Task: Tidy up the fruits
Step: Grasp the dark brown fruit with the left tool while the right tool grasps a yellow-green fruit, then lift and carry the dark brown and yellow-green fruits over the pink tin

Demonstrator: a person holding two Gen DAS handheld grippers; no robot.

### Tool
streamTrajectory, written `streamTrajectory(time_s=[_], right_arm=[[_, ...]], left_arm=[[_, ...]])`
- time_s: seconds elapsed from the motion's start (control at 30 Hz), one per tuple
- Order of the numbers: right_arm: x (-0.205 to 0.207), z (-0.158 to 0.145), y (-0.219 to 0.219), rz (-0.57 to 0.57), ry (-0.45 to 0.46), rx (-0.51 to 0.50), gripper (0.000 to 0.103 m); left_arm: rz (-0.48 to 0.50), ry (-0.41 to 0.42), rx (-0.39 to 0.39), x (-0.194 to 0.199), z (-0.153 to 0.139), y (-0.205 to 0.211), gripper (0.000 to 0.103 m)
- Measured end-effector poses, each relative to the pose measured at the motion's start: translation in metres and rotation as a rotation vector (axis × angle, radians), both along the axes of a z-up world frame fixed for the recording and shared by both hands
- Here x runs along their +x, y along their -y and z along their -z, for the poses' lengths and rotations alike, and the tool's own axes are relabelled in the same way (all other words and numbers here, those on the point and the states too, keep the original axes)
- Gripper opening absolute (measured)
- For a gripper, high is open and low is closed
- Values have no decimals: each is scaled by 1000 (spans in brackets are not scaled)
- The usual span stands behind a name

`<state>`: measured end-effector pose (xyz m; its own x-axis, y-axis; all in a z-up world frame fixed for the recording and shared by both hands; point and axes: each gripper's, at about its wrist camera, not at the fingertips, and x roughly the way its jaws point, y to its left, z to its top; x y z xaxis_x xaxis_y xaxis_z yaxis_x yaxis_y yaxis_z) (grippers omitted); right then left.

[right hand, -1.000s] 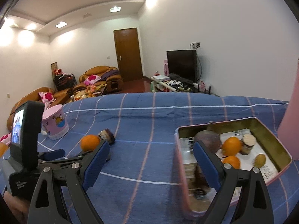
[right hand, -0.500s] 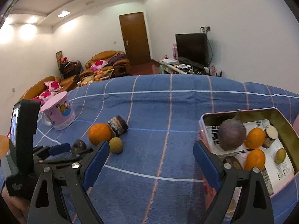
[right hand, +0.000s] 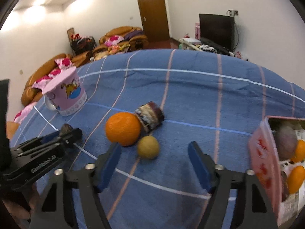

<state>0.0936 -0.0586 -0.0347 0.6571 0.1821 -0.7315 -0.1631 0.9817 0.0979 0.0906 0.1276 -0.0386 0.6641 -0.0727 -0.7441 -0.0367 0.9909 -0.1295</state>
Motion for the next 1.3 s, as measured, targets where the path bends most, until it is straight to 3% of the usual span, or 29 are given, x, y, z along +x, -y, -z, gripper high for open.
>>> streamTrajectory(time_s=[0.13,0.27,0.4,0.47,0.57,0.73,0.83,1.07,1.3], right_arm=[[8,5,-12,-26,-33,-11,61],[6,7,-15,-14,-41,-42,32],[2,6,-8,-24,-42,-9,28],[-3,4,-1,-26,-35,37,28],[-20,-7,17,-54,46,169,28],[-47,-21,26,-41,178,195,28],[-62,-30,22,-24,258,155,28],[-87,-44,11,75,416,-61,28],[-97,-46,19,108,434,-94,28]], left_arm=[[7,19,37,-3,-1,7,39],[15,33,96,0,-3,16,39],[14,37,109,-1,-3,17,39],[3,36,97,1,-3,13,39],[-11,46,72,-1,-5,9,39],[-2,100,68,-8,-10,15,39],[6,154,80,-15,-15,23,39],[24,285,161,-34,-28,44,39],[-14,333,195,-43,-32,43,39]])
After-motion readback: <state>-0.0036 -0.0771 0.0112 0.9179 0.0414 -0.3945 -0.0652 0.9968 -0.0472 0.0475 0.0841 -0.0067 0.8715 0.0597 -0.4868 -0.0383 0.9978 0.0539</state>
